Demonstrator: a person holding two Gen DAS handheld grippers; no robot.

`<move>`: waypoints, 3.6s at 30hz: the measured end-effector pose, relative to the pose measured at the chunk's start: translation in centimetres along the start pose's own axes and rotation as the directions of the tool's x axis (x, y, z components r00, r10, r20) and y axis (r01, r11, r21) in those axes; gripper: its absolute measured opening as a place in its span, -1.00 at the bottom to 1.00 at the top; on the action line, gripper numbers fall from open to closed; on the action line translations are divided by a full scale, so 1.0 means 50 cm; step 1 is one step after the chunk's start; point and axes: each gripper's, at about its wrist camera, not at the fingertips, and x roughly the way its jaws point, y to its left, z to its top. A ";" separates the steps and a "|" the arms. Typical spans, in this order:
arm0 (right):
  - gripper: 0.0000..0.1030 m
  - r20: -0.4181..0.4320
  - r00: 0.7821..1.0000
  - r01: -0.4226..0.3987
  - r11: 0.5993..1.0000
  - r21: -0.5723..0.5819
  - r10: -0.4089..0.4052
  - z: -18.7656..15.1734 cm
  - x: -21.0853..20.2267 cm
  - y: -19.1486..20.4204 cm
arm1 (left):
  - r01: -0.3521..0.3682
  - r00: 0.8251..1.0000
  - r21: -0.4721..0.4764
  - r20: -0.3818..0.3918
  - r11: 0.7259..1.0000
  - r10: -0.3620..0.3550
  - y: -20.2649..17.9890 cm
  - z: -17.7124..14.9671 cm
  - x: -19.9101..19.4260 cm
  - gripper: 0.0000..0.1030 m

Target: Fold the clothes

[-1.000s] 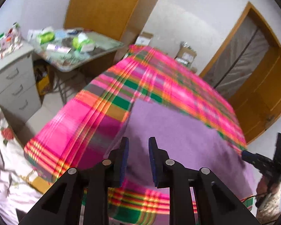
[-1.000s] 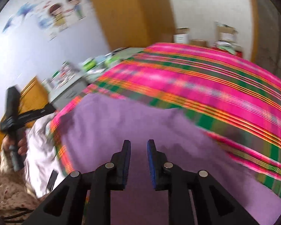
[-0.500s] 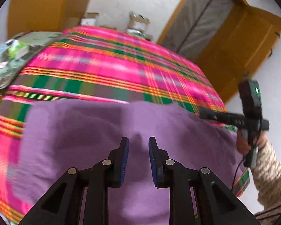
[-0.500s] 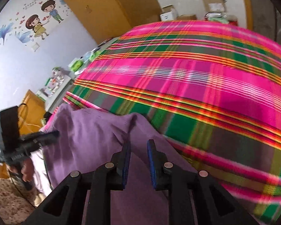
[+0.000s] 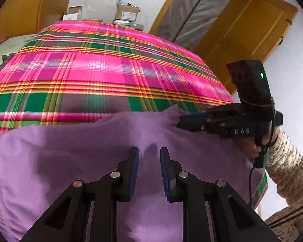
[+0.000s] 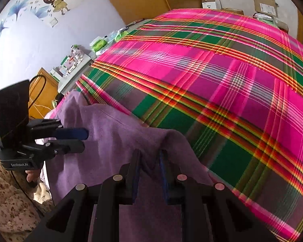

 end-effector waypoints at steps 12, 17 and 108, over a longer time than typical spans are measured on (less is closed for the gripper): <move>-0.93 0.109 0.994 -0.017 1.000 -0.020 0.019 0.037 -0.046 -0.017 | 0.014 1.000 0.008 -0.023 1.000 -0.014 0.006 0.034 0.044 -0.57; -0.93 0.087 0.995 0.059 0.996 -0.072 -0.052 0.060 -0.030 -0.011 | 0.010 1.000 -0.009 -0.028 1.000 -0.010 0.017 0.034 0.052 -0.57; -0.86 0.176 0.940 0.277 0.955 0.110 -0.293 -0.055 -0.097 -0.094 | -0.086 0.996 0.005 -0.016 0.996 0.086 -0.010 0.035 0.073 -0.57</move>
